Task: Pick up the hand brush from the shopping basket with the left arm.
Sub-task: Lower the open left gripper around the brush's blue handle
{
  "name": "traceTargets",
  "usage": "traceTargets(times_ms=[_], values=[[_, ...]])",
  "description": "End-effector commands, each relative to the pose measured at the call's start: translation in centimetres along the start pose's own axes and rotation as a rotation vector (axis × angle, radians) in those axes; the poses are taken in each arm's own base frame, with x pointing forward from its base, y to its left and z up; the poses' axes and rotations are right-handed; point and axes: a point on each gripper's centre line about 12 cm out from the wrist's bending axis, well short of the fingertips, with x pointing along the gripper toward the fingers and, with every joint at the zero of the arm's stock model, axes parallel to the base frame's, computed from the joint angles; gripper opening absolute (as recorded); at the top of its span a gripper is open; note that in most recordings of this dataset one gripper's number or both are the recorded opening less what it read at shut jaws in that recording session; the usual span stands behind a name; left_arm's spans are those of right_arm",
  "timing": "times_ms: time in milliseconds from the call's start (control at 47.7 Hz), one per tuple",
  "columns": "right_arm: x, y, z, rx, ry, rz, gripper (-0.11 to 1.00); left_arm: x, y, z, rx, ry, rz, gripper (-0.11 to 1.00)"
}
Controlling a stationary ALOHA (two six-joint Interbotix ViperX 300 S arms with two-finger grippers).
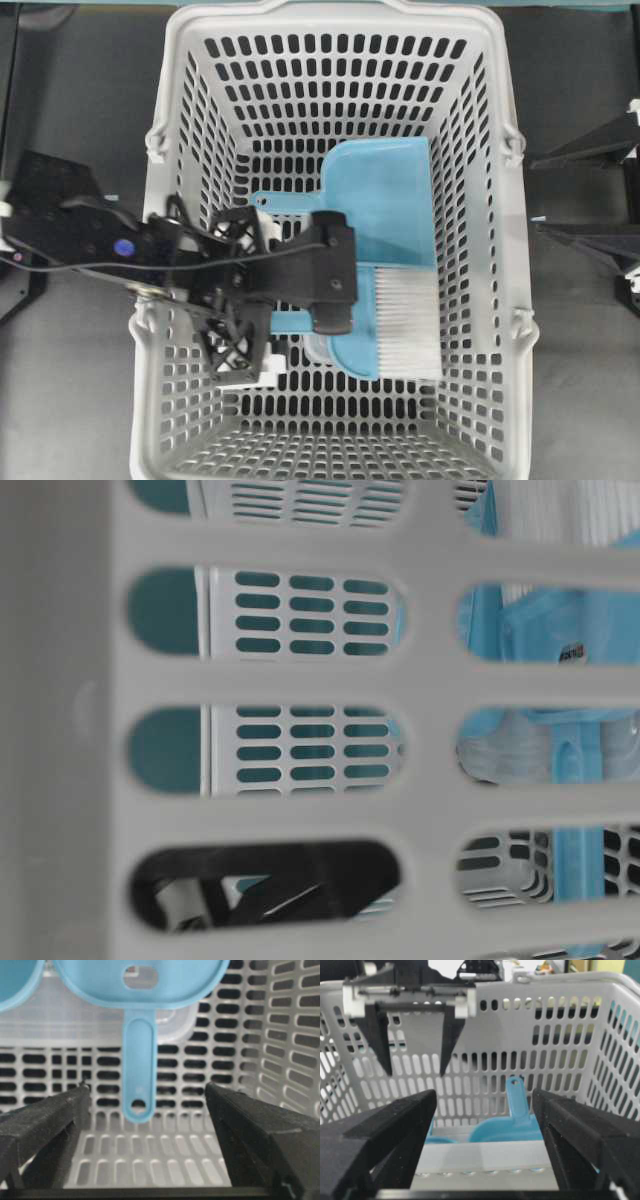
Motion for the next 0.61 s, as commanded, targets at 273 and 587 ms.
traceTargets(times_ms=[273,587], values=[[0.1,0.0,0.7,0.003,-0.018,-0.001,0.74,3.0,-1.2,0.0,0.028,0.054,0.006,0.91],[0.1,0.0,0.5,0.003,-0.015,-0.002,0.74,5.7,-1.2,-0.3,0.051,0.080,0.012,0.91]])
